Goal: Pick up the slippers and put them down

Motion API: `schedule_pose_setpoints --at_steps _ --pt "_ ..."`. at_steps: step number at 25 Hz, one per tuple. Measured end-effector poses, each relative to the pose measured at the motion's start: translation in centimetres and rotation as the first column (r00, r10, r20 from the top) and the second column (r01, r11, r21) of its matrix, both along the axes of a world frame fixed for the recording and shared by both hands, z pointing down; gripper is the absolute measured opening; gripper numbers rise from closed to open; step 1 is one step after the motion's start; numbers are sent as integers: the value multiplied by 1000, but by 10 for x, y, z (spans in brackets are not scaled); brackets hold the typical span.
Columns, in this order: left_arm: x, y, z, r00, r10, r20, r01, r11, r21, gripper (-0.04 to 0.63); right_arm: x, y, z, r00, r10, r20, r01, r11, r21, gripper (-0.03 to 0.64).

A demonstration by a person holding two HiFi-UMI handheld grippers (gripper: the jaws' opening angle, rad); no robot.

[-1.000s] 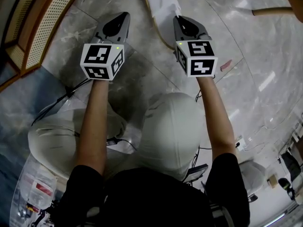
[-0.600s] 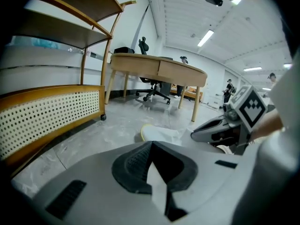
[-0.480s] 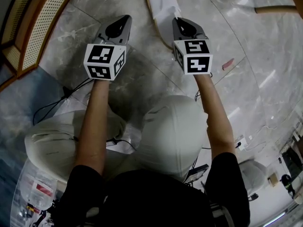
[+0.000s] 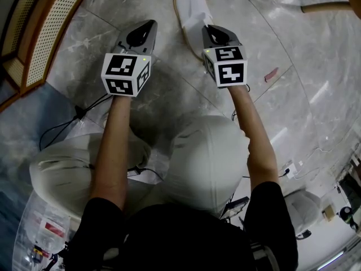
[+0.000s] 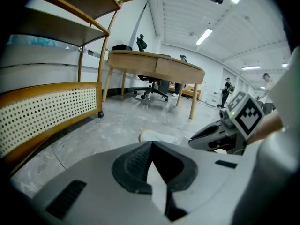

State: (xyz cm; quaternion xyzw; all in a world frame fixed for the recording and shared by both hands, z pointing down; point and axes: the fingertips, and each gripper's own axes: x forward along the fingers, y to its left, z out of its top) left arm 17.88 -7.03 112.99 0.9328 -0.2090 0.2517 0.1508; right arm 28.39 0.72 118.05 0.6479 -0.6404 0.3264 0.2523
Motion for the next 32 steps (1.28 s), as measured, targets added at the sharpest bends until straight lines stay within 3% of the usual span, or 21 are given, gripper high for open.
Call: schedule_pose_setpoints --at_steps 17,25,32 --pt "5 0 -10 1000 22 -16 -21 1000 8 6 -2 -3 -3 999 -18 -31 18 1000 -8 71" --pt "8 -7 -32 999 41 -19 -41 999 13 6 4 -3 -24 999 -4 -53 3 1000 -18 25" --pt "6 -11 -72 998 63 -24 -63 998 7 6 5 -9 -75 998 19 -68 -19 1000 0 0"
